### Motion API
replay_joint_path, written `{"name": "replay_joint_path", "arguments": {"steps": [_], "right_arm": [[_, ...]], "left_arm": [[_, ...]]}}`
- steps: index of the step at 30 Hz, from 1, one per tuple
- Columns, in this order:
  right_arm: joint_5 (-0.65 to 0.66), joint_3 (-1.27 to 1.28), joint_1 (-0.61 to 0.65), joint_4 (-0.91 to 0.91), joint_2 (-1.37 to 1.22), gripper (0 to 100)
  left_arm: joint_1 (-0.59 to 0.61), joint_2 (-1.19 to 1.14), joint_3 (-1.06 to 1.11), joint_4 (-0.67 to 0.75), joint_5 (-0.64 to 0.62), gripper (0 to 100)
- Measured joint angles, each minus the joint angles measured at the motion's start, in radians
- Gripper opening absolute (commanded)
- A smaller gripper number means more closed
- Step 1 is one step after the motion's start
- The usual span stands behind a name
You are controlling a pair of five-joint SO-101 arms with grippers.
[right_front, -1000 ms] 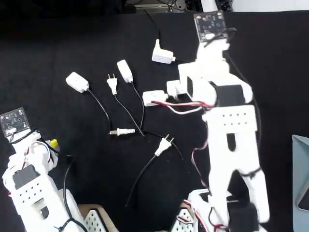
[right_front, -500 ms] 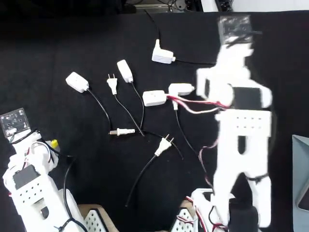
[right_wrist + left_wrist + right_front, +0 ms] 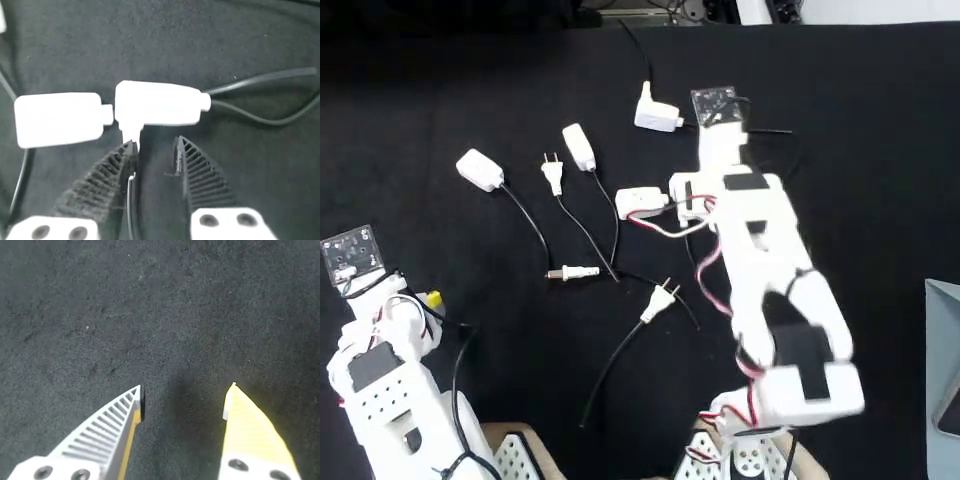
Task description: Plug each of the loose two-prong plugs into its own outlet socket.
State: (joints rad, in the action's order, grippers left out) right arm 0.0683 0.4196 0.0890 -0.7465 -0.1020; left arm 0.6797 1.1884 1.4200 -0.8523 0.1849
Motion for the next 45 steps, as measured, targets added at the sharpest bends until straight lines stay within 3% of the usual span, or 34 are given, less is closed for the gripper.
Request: {"name": "replay_joint_path", "arguments": {"steps": [8,14,24,35,40,45], "right_arm": [[0.000,-0.344,-0.035,0.006,-0.315,12.0],[0.000,-0.529,-0.063,-0.011,-0.351,12.0],[0.003,-0.531,-0.063,-0.443,-0.158,12.0],[0.003,-0.534,-0.064,-0.875,-0.015,11.9],[0.003,-0.485,-0.063,-0.910,-0.014,11.9],[0.003,-0.446,-0.063,-0.913,-0.014,9.8]], "left_arm": [[0.000,0.000,0.000,0.000,0.000,27],[0.000,0.000,0.000,0.000,0.000,27],[-0.002,0.000,0.000,0.000,0.000,27],[-0.302,-0.003,-0.098,0.000,0.035,27],[-0.436,-0.069,-0.279,0.000,0.041,27],[-0.542,-0.348,-0.494,0.000,0.110,27]]}}
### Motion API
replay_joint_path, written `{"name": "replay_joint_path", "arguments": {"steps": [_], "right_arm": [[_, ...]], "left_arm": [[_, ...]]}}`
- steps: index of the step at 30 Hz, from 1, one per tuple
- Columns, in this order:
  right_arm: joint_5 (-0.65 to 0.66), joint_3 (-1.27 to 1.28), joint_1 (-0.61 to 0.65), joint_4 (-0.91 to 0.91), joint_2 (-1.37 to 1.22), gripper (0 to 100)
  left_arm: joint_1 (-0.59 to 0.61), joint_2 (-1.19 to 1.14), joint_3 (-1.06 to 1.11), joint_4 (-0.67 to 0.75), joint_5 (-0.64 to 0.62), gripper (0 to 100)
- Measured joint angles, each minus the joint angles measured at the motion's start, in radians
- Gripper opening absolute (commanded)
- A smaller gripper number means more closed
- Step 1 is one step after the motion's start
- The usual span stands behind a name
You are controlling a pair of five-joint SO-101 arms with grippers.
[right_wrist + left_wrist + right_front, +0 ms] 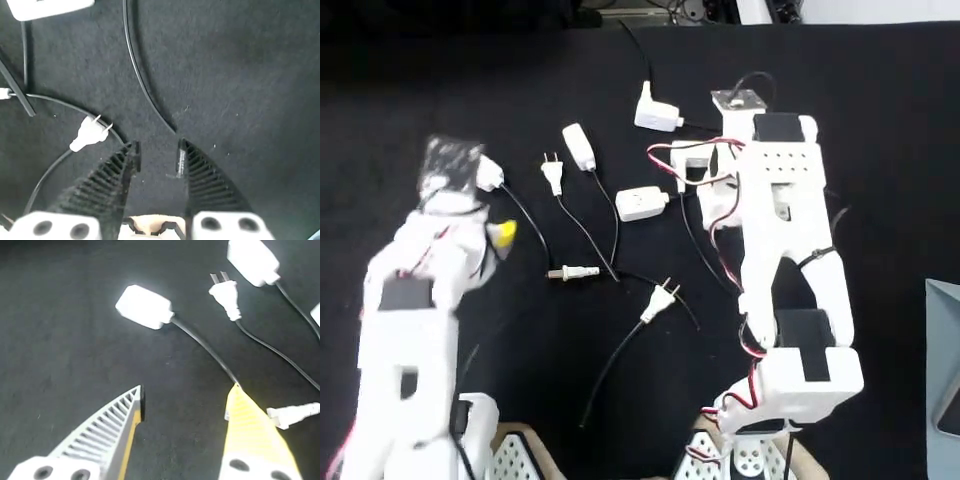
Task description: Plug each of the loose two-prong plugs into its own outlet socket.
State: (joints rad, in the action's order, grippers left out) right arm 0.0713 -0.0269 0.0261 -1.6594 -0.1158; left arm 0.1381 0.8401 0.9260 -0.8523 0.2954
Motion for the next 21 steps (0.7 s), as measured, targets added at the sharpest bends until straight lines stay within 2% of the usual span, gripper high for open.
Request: {"name": "replay_joint_path", "arguments": {"steps": [3,5,10,15,21], "right_arm": [[0.000,0.025,0.000,0.044,0.000,0.7],[0.000,0.054,0.000,0.110,0.000,2.9],[0.000,0.132,-0.023,0.242,0.000,1.2],[0.000,0.146,-0.049,0.282,0.018,1.2],[0.000,0.269,-0.049,0.351,0.167,1.2]], "left_arm": [[-0.054,-0.212,-0.135,0.000,0.051,27],[-0.086,-0.344,-0.226,0.000,0.083,27],[-0.175,-0.614,-0.446,0.000,0.141,27],[-0.267,-0.830,-0.651,0.000,0.166,27],[-0.356,-1.102,-0.918,0.000,0.172,27]]}}
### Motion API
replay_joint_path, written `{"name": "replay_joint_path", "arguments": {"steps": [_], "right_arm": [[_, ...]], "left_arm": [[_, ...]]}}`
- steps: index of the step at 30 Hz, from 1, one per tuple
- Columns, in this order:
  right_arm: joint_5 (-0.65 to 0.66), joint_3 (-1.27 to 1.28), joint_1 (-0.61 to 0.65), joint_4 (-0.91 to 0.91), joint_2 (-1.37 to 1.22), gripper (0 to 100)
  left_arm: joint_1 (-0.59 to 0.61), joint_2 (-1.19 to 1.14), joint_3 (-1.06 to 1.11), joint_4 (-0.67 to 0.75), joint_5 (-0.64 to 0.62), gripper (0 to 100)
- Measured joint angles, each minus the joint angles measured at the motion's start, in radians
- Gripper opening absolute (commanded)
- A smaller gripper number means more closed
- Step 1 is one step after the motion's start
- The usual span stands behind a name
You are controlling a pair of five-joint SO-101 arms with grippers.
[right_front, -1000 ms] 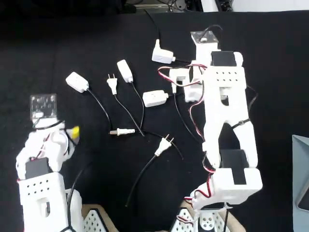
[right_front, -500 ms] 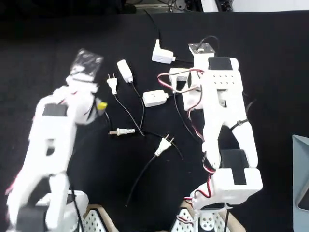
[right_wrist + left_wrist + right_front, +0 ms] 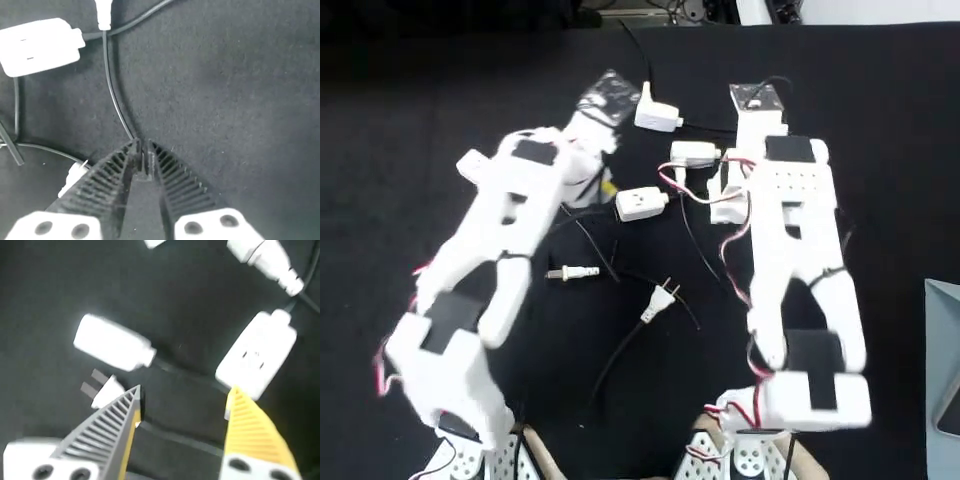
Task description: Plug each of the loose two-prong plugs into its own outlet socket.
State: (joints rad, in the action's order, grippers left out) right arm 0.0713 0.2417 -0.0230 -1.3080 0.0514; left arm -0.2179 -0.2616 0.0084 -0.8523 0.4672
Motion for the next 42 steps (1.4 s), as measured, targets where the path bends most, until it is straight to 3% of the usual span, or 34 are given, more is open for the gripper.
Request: {"name": "replay_joint_path", "arguments": {"steps": [9,20,31,35,42], "right_arm": [[-0.002,0.290,-0.054,0.218,0.267,1.5],[-0.002,0.334,-0.055,0.238,0.328,1.5],[-0.002,0.334,-0.055,0.238,0.328,1.5],[-0.002,0.338,-0.055,0.238,0.328,1.5],[-0.002,0.341,-0.055,0.238,0.328,1.5]], "left_arm": [[-0.080,-0.301,-0.281,0.000,0.037,27],[-0.100,-0.399,-0.377,0.006,0.068,27],[-0.152,-0.382,-0.407,-0.371,0.140,27],[-0.150,-0.385,-0.407,-0.377,0.149,30],[-0.144,-0.420,-0.407,-0.252,0.137,27]]}}
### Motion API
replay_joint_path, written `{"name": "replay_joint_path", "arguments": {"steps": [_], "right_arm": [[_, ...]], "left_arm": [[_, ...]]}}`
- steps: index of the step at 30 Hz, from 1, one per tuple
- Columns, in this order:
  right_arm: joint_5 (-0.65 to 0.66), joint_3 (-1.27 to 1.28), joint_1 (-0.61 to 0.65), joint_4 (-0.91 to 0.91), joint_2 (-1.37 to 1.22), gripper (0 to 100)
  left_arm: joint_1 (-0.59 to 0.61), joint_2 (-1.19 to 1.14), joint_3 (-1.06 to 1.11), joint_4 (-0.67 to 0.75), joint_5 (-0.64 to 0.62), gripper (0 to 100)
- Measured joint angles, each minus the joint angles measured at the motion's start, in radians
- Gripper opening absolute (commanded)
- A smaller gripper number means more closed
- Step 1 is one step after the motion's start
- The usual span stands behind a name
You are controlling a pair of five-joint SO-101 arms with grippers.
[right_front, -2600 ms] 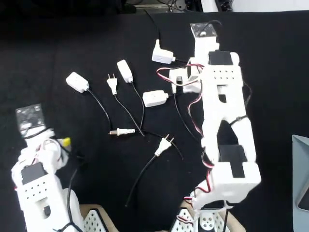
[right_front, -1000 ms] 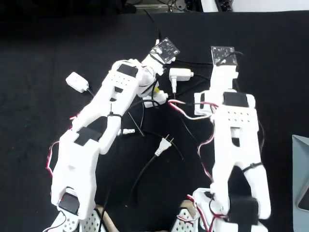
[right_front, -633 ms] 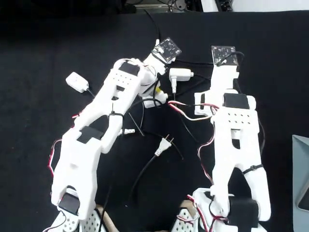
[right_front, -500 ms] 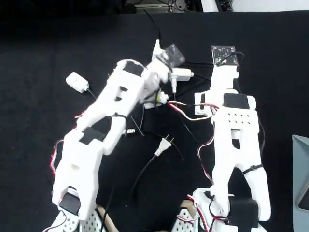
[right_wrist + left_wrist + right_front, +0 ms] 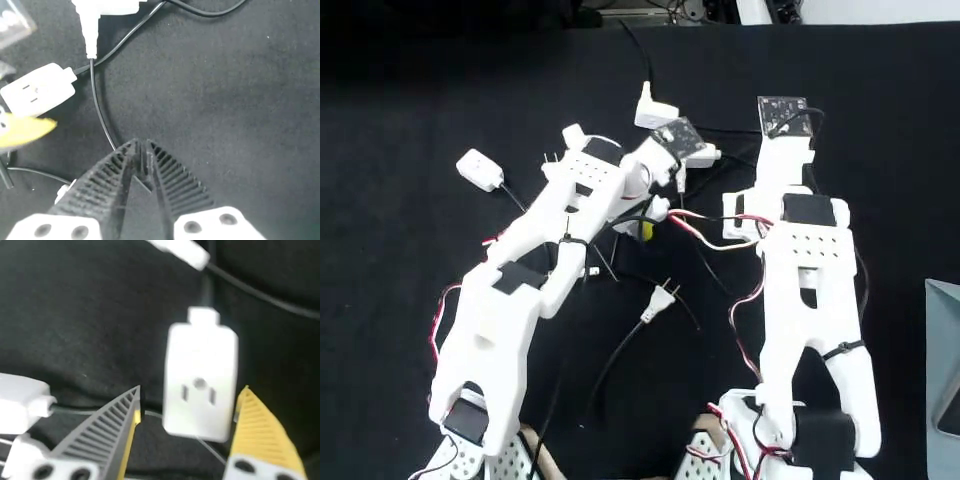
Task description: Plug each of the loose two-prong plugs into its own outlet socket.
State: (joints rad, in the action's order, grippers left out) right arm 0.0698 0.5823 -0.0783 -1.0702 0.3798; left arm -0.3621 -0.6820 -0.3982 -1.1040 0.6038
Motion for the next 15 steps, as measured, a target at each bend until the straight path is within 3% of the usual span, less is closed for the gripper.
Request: {"name": "replay_joint_path", "arguments": {"steps": [6,12,15], "right_arm": [[0.000,0.000,0.000,0.000,0.000,1.5],[0.000,0.000,0.000,0.000,0.000,1.5],[0.000,0.000,0.000,0.000,0.000,1.5]], "left_arm": [[0.003,-0.028,0.000,0.092,-0.092,22],[-0.002,-0.029,0.000,0.095,-0.103,2],[-0.003,-0.029,-0.003,0.068,-0.104,3]]}}
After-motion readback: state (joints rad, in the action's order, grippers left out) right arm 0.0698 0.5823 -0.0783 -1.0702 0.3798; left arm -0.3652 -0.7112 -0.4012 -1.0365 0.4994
